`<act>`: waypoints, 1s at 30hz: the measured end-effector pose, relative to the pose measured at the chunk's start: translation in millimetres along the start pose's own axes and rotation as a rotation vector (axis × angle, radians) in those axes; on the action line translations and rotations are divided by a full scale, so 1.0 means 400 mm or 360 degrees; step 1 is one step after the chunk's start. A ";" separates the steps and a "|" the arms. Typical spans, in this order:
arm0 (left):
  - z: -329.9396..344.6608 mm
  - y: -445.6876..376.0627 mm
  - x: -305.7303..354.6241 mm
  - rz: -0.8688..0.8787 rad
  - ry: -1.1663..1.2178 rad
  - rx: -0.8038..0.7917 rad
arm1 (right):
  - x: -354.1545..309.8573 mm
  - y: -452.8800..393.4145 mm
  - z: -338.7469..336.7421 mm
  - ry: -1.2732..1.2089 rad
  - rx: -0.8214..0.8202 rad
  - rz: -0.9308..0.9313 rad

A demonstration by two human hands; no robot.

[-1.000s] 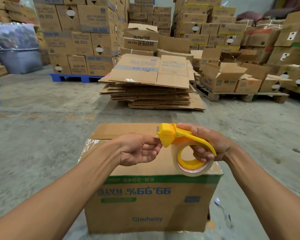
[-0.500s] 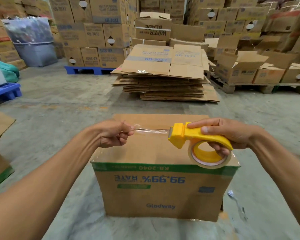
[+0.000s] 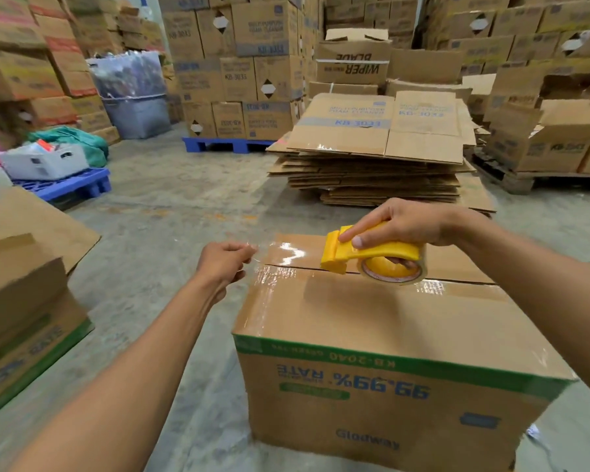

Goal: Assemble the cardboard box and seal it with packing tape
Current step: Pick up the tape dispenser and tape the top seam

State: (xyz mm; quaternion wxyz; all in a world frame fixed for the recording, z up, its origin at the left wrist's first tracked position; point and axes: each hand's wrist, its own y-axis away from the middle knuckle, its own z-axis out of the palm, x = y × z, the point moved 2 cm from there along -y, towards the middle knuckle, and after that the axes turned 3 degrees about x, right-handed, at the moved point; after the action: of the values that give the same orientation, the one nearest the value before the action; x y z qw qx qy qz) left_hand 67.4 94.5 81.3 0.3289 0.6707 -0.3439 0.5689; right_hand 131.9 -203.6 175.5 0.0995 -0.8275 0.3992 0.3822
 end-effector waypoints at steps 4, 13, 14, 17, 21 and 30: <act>-0.014 -0.052 -0.027 -0.0024 0.0055 0.0161 | -0.015 -0.078 0.014 0.0049 -0.0060 -0.0003; -0.007 -0.115 -0.118 -0.0321 0.0003 -0.0032 | 0.042 -0.182 0.052 0.0072 -0.0304 0.0073; -0.008 -0.118 -0.129 -0.0331 -0.0008 -0.0057 | 0.052 -0.187 0.055 0.0055 -0.0321 0.0072; -0.012 -0.128 -0.152 -0.0329 -0.0036 -0.0102 | 0.066 -0.193 0.056 -0.0014 -0.0366 0.0088; -0.013 -0.132 -0.175 -0.0387 -0.0057 -0.0138 | 0.071 -0.200 0.055 -0.0042 -0.0382 0.0091; 0.035 -0.107 -0.215 -0.0713 0.0177 -0.0408 | 0.069 -0.197 0.061 -0.0060 -0.0369 0.0082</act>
State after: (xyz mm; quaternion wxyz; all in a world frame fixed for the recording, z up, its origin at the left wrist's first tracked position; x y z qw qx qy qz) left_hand 100.5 113.8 -7.7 0.5475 0.6506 -0.2374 0.4698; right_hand 187.3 -156.4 128.1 0.0009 -0.8155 0.3716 0.4437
